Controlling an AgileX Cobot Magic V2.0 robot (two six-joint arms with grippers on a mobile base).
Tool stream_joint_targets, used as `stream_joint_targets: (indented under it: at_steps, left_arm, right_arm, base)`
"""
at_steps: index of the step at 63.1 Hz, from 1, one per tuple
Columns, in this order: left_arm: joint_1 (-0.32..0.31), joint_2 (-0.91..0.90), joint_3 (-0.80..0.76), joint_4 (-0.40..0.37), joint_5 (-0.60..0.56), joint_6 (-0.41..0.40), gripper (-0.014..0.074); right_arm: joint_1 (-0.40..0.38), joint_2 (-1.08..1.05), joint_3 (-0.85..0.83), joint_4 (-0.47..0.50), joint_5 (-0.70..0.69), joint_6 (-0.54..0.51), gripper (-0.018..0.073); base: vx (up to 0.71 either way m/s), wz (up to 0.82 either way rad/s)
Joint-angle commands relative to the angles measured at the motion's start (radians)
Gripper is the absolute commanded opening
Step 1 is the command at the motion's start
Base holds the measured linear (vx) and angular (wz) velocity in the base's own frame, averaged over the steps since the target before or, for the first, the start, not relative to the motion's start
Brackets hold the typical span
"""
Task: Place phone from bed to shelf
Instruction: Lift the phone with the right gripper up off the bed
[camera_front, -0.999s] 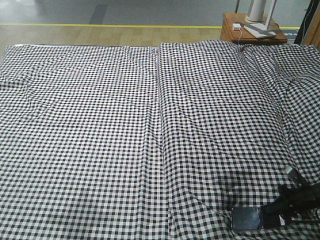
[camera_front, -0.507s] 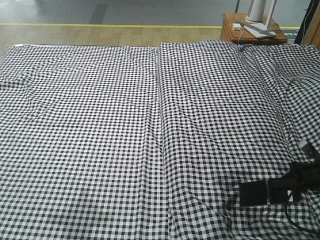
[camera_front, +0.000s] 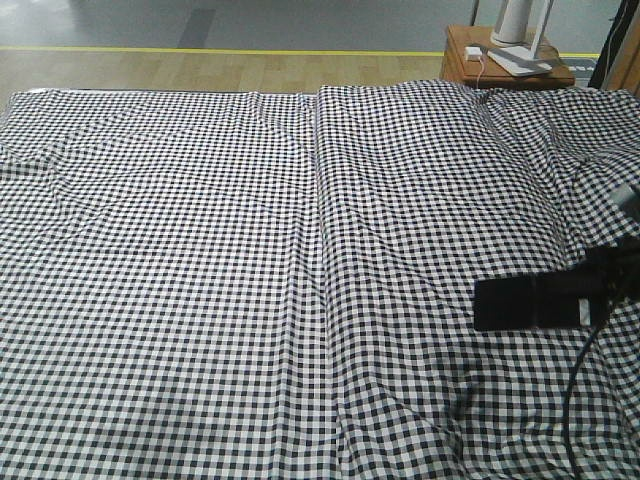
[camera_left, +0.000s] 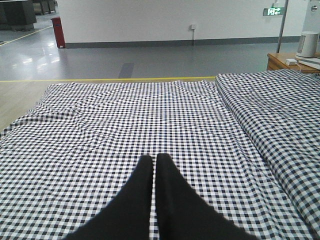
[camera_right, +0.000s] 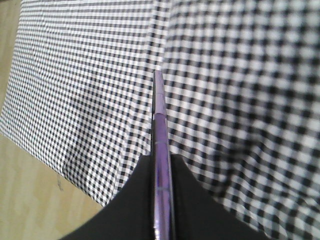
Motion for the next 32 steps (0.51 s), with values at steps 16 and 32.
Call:
stream_joint_targets:
  at_steps: [16, 32]
  left_arm:
    - [0.001, -0.007, 0.006, -0.009, -0.074, 0.000, 0.0001]
    - [0.001, -0.007, 0.006, -0.009, -0.074, 0.000, 0.0001]
  right_arm:
    - [0.215, -0.282, -0.016, 0.079, 0.129, 0.086, -0.0003]
    - [0.393, -0.432, -0.016, 0.079, 0.128, 0.130, -0.0003]
  base:
    - [0.00, 0.00]
    - [0.00, 0.00]
